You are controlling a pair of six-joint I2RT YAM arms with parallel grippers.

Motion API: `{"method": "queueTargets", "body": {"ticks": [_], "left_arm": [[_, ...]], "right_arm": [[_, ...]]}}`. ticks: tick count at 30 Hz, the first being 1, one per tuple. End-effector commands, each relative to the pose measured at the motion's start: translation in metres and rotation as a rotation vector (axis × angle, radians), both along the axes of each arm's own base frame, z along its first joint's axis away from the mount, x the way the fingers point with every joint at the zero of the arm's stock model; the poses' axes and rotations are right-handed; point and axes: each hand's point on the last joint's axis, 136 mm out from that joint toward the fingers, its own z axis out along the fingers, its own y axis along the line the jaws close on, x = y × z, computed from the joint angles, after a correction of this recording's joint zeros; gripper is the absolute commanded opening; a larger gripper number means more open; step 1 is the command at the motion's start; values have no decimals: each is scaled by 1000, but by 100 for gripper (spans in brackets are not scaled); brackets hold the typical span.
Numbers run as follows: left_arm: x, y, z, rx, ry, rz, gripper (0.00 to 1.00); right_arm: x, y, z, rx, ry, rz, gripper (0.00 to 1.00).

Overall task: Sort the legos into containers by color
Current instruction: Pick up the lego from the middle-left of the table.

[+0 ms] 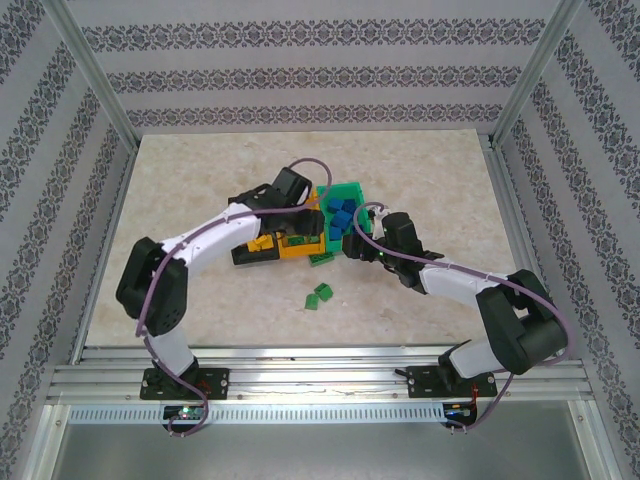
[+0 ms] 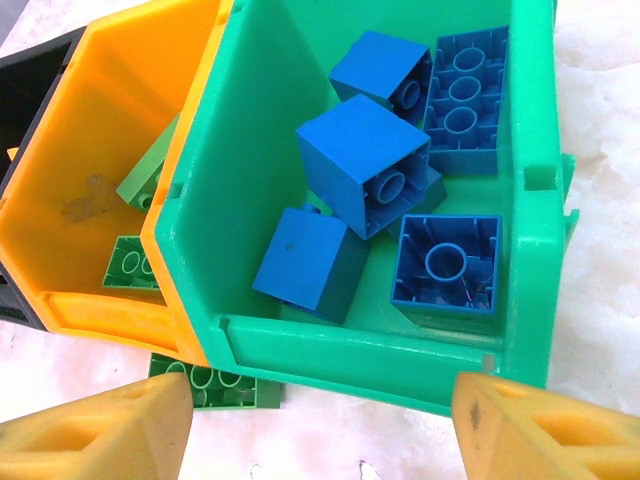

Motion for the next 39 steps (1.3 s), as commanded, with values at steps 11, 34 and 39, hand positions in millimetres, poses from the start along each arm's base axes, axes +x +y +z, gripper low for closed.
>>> {"method": "queueTargets", "body": {"ticks": [11,34,39], "left_arm": [[-119,7,-69,107,118,-249,62],[-125,-16,-104,216,173,-328,61],[-126,-16,-112,246,193,-335,56]], "right_arm": [[7,0,2,12,-15,-8,70],[6,-3,4,9,-20,-13,70],[6,-2,4,12,-20,-11,70]]}}
